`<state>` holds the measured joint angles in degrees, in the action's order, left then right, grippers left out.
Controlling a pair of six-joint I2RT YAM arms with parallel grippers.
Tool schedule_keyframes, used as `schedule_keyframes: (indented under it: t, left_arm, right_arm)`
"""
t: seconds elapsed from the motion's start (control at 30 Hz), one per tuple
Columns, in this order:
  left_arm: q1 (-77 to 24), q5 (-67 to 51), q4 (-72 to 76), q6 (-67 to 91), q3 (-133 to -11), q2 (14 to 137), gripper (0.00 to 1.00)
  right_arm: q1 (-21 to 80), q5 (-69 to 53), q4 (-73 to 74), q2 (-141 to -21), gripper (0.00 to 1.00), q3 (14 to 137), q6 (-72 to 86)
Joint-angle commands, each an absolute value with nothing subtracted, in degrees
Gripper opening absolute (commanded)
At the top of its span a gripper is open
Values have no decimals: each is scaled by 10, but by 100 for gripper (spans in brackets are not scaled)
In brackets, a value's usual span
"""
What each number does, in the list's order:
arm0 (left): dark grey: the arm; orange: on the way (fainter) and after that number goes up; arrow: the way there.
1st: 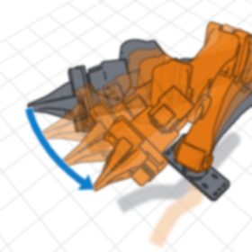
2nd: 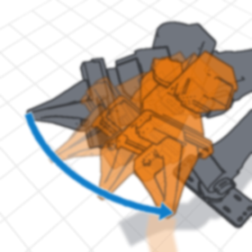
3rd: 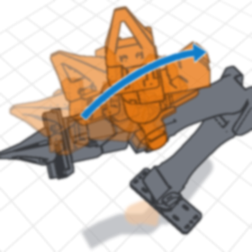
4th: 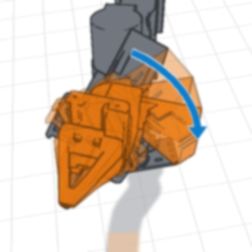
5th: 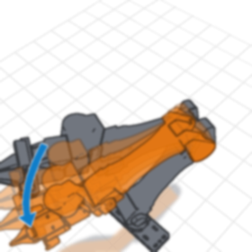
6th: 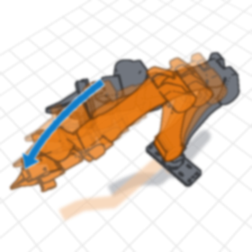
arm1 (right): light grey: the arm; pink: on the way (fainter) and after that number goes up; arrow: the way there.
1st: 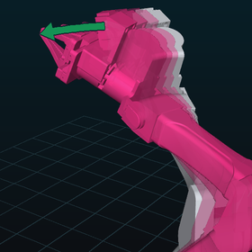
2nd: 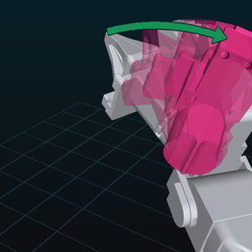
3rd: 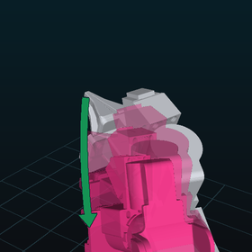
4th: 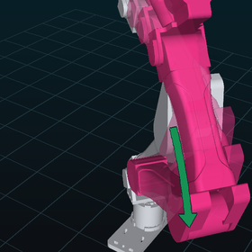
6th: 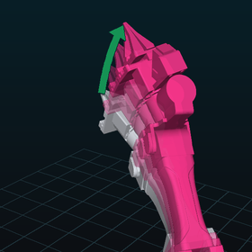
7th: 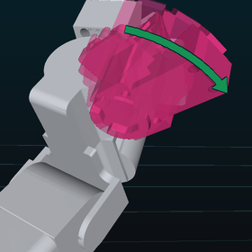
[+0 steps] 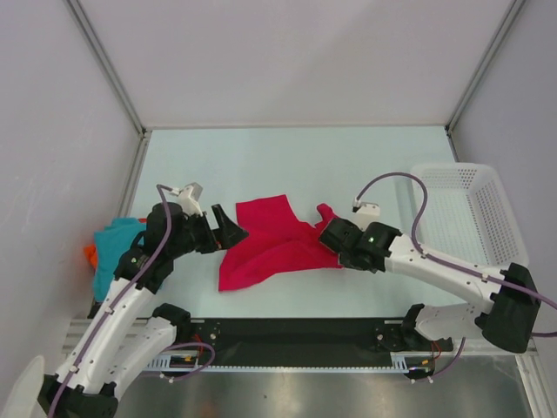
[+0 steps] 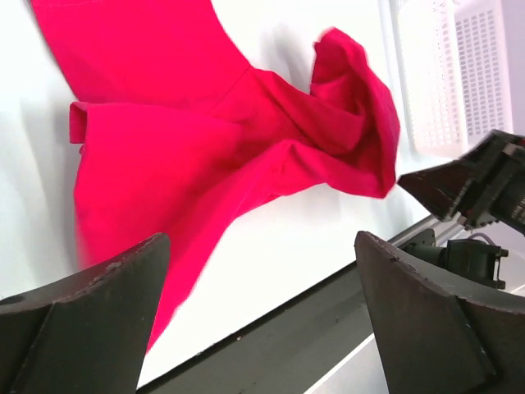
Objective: Fold and stack the t-shirts
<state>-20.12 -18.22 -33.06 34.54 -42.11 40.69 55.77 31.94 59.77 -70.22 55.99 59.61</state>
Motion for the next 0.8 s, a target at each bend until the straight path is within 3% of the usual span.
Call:
schedule_keyframes:
  t: [0.0, 0.37, 0.5, 0.77]
  left_arm:
    - [-202, -181, -322, 347, -420, 407, 100]
    - [-200, -138, -211, 345, -406, 557, 100]
    - [-192, -82, -211, 328, -429, 622, 100]
    - [-182, -76, -174, 323, -450, 707, 99]
  right_arm:
    - [555, 367, 597, -733, 53, 601, 601]
    - [471, 370, 492, -828, 55, 695, 466]
    - [438, 361, 465, -846, 55, 709, 426]
    - [361, 331, 425, -879, 54, 712, 372]
